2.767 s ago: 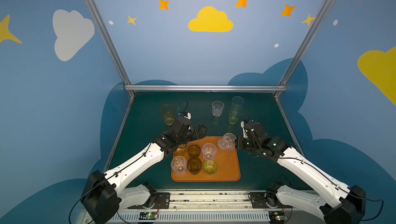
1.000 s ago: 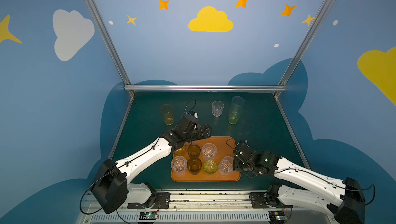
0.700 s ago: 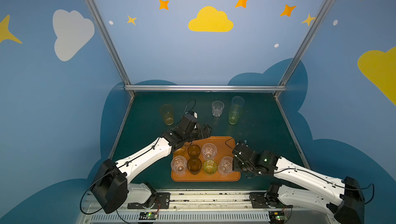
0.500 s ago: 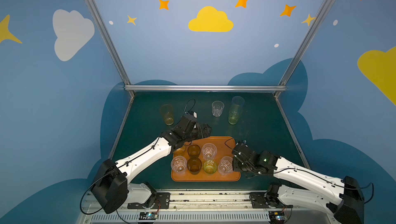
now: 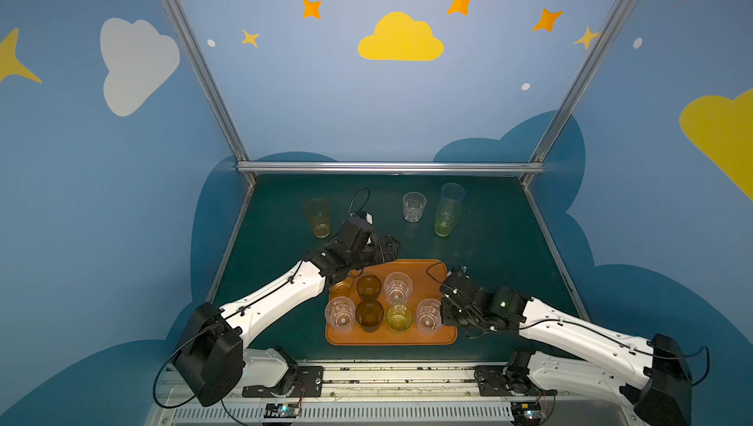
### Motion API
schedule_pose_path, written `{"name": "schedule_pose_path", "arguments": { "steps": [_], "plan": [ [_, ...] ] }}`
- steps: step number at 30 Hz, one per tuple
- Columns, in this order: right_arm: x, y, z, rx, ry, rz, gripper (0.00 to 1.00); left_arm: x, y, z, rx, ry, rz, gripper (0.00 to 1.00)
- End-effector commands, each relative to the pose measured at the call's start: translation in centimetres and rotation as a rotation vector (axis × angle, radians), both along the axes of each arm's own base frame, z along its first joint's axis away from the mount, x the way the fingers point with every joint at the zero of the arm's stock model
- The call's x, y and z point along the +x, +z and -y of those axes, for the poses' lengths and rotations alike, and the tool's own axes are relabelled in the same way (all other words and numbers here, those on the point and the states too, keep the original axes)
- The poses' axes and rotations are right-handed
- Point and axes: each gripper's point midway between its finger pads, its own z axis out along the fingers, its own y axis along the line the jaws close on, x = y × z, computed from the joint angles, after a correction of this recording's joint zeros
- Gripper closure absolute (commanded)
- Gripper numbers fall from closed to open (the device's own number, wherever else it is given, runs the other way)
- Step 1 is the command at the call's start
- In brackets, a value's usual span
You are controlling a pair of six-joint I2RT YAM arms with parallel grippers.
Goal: Place the glasses into the tray
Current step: 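Lower the clear glass onto the tray beside the green glass with right gripper, then open right gripper and raise it off the glass while left gripper reaches forward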
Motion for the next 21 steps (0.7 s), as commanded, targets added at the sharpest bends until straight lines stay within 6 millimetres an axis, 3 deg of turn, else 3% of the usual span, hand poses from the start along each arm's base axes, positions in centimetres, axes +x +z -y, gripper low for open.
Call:
{"name": "schedule_pose_path", "arguments": {
  "steps": [1,10,18,20,21],
  "plan": [
    [0.3,1.4,-0.8,0.031,0.019,0.029,0.8,0.1,-0.3,-0.3,0.014,0.003,0.002,0.0],
    [0.1,1.1,-2.1,0.086,0.043,0.011,0.8,0.1,-0.4,-0.3,0.017,0.002,-0.001,0.0],
    [0.3,1.4,-1.4,0.09,0.012,0.03,0.79,0.1,-0.4,-0.3,0.015,0.0,-0.002,0.0],
    [0.4,1.6,-1.0,0.092,-0.003,0.041,0.75,0.1,-0.4,-0.3,0.015,0.0,-0.001,0.0],
    [0.4,1.6,-0.6,0.089,-0.017,0.047,0.67,0.1,-0.4,-0.3,0.015,-0.001,-0.001,0.0]
  ]
}}
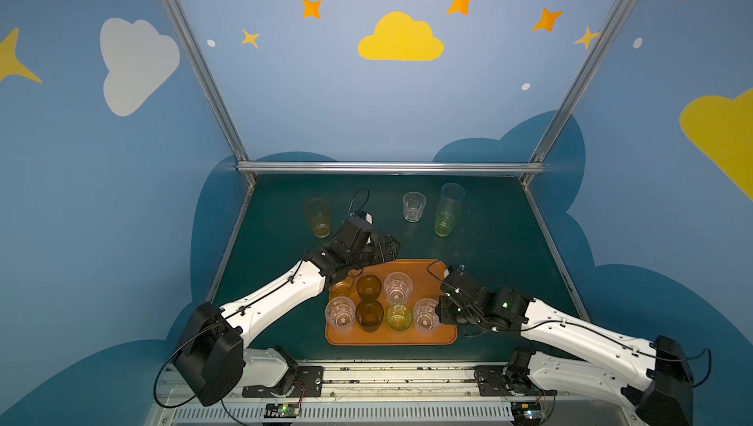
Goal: Place the glasses into the tray
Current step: 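Open right gripper and raise it off the glass while left gripper reaches forward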
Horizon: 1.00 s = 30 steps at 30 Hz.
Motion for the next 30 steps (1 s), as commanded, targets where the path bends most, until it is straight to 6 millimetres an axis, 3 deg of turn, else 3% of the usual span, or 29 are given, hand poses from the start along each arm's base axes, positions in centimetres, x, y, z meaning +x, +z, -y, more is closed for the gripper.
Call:
{"name": "schedule_pose_path", "arguments": {
  "steps": [1,4,8,13,30],
  "plan": [
    [0.3,0.5,1.0,0.001,-0.041,0.03,0.64,0.0,-0.3,-0.3,0.014,-0.003,0.001,0.0],
    [0.4,0.9,1.7,0.004,-0.058,0.052,0.61,0.0,-0.3,-0.1,0.011,-0.01,0.0,0.0],
    [0.7,1.5,2.1,0.023,-0.072,0.081,0.44,0.1,-0.3,0.0,0.013,-0.011,-0.001,0.0],
    [1.2,2.2,2.4,0.039,-0.077,0.115,0.33,0.8,-0.4,0.0,0.041,0.008,-0.009,0.0],
    [4.4,7.6,0.3,0.198,-0.035,0.318,0.17,6.8,-1.9,0.5,0.216,0.081,-0.041,0.0]
  ]
}}
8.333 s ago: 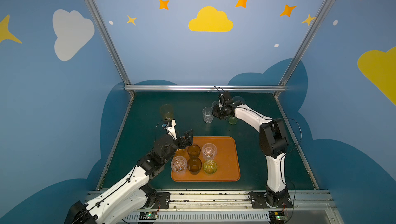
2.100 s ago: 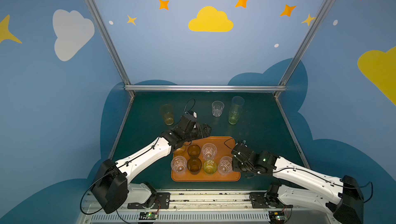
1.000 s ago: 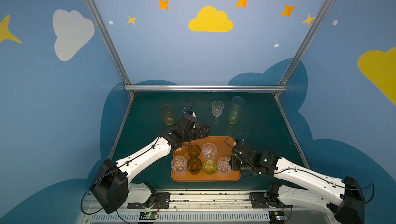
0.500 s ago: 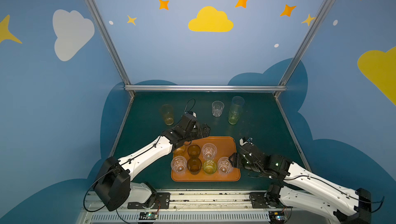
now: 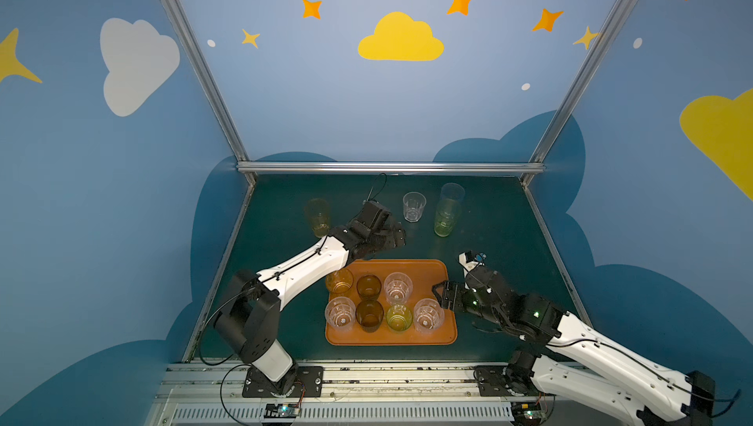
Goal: Place the glasses into the tray
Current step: 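Open right gripper and raise it off the glass while left gripper reaches forward, then reach left gripper to the clear faceted glass beyond the tray and close on it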
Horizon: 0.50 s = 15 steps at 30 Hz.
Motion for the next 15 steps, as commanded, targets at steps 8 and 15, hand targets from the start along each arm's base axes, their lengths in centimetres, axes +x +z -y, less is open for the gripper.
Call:
{"name": "schedule_pose_path", "arguments": {
  "steps": [8,15],
  "plan": [
    [1.8,2.5,-1.5,0.035,0.034,0.094,0.16,3.8,-0.1,-1.1,0.109,0.059,0.01,0.0],
    [1.9,3.3,-2.0,0.096,0.045,0.116,0.16,6.2,-0.4,-0.9,0.122,0.076,0.02,0.0]
  ]
}}
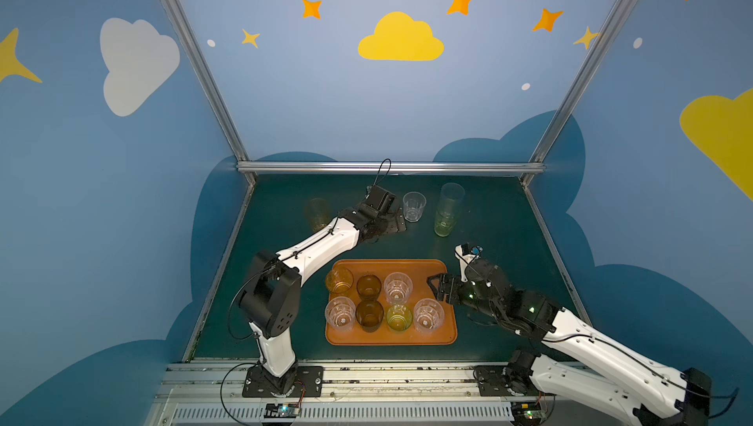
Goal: Place the glasses into the tray
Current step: 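Reach left gripper to the clear faceted glass beyond the tray and close on it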
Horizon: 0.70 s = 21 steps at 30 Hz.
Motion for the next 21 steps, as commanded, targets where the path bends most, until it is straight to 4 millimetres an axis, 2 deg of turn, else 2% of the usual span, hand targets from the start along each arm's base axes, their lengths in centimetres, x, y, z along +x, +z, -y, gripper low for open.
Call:
{"name": "schedule_pose_path", "arguments": {
  "steps": [1,6,13,15,21],
  "plan": [
    [0.4,2.0,-0.5,0.063,0.014,0.054,0.16,1.3,-0.1,-0.5,0.033,0.011,0.005,0.0],
    [0.4,2.7,0.0,0.092,0.01,0.07,0.16,2.9,-0.8,-0.3,0.03,0.014,0.001,0.04],
    [0.3,3.3,0.6,0.135,-0.005,0.083,0.16,4.8,-1.5,1.3,-0.038,-0.02,-0.007,0.18],
    [0.1,2.2,0.8,0.136,-0.007,0.067,0.16,5.2,-1.5,1.7,-0.044,-0.027,-0.008,0.2],
    [-0.2,1.3,1.1,0.155,-0.021,0.043,0.16,6.5,-1.7,2.4,-0.054,-0.031,0.0,0.26]
  ]
}}
